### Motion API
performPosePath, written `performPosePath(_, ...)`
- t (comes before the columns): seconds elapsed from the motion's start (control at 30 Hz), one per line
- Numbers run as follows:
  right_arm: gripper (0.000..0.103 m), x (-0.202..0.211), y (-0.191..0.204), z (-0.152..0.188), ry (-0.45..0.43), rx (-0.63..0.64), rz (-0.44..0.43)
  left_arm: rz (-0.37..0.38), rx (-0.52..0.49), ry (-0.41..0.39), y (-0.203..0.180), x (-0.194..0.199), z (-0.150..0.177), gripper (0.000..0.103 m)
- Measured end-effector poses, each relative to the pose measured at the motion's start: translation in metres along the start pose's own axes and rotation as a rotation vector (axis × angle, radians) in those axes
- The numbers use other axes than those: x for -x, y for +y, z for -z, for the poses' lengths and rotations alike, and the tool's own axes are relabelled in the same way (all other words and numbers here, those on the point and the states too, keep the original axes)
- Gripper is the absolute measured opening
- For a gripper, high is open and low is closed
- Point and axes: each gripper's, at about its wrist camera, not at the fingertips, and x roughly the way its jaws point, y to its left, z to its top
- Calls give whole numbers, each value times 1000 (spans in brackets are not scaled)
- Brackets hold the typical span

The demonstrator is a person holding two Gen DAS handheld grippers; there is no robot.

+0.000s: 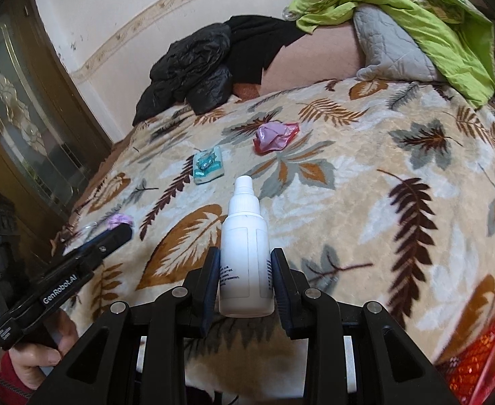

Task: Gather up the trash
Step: 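Carry wrapper and bottle over the red wastebasket and open both grippers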

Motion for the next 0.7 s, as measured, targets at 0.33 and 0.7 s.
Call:
performPosePath(0.33, 33, 106, -87, 29, -85, -182, 100, 268, -145, 104, -113, 0, 7, 23)
performPosePath(0.7, 33, 218, -191, 88, -174, -393, 327, 597, -382, 299, -291, -14, 41, 23)
